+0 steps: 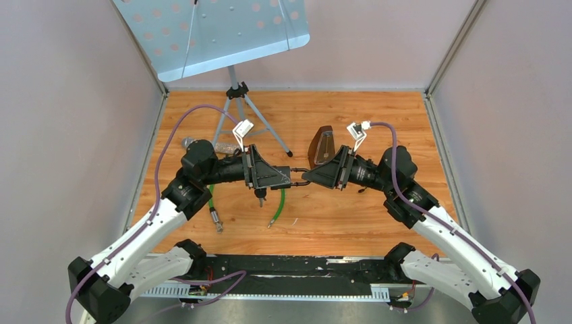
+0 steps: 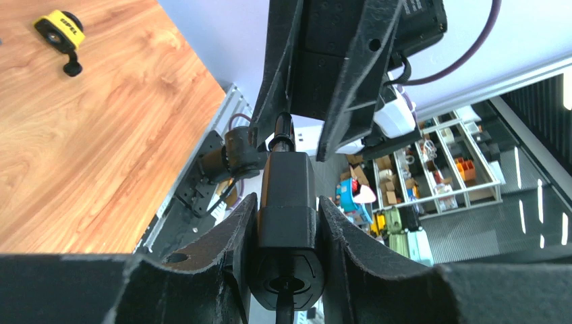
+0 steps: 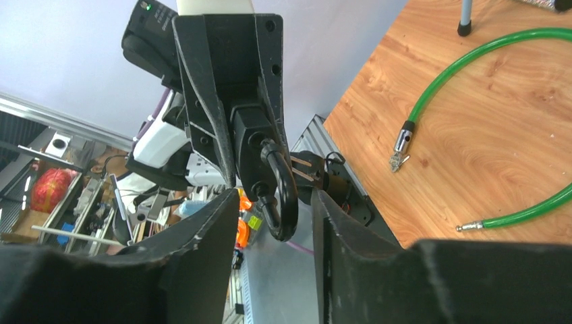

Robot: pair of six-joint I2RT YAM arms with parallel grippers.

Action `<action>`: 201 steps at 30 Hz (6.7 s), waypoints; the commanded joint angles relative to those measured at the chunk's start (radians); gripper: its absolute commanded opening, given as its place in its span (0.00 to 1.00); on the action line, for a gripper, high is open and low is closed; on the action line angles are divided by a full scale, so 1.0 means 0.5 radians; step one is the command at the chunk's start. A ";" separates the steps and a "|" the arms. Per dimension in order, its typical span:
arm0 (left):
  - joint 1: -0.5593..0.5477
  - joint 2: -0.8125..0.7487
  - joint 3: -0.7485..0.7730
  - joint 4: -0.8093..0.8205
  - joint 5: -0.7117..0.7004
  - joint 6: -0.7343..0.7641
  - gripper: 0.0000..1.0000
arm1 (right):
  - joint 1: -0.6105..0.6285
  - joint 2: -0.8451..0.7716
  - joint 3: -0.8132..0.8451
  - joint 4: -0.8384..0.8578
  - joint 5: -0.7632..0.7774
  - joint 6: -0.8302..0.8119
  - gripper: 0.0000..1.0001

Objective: Lock with the key
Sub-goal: Lock the lock.

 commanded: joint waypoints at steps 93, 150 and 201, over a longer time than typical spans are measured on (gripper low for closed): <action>-0.646 0.713 -0.170 0.431 -0.713 0.516 0.00 | 0.756 0.073 -0.310 1.671 0.443 -0.269 0.00; -0.109 0.098 0.063 0.543 0.192 0.107 0.00 | 0.193 -0.341 -0.564 0.845 0.063 0.000 0.00; -0.165 0.091 -0.117 0.453 -0.358 0.069 0.00 | 0.524 -0.229 -0.428 0.426 0.914 -0.005 0.43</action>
